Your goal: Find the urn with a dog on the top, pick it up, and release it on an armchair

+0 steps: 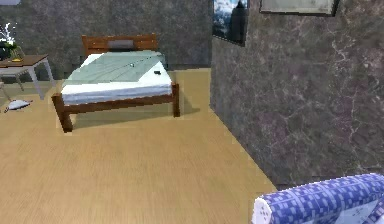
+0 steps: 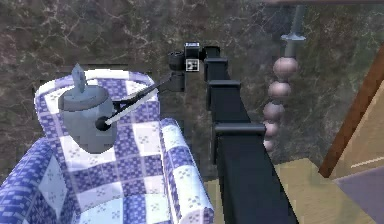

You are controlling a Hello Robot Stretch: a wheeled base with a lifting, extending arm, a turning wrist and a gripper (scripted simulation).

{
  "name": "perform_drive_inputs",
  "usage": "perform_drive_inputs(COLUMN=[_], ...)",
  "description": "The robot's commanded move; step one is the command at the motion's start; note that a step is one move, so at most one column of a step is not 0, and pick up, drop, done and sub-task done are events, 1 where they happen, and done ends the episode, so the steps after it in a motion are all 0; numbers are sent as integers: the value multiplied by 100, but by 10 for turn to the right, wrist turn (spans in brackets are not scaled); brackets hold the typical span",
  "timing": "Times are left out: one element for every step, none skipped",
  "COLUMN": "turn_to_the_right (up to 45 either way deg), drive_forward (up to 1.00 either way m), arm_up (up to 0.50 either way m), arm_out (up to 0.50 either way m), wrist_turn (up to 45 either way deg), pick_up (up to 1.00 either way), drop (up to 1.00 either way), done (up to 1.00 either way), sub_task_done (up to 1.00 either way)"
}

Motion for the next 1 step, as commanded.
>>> perform_drive_inputs(turn_to_the_right=[0], drive_forward=[0], arm_up=[0], arm_out=[0], wrist_turn=[0], pick_up=[0], drop=[100], done=[0], sub_task_done=[0])
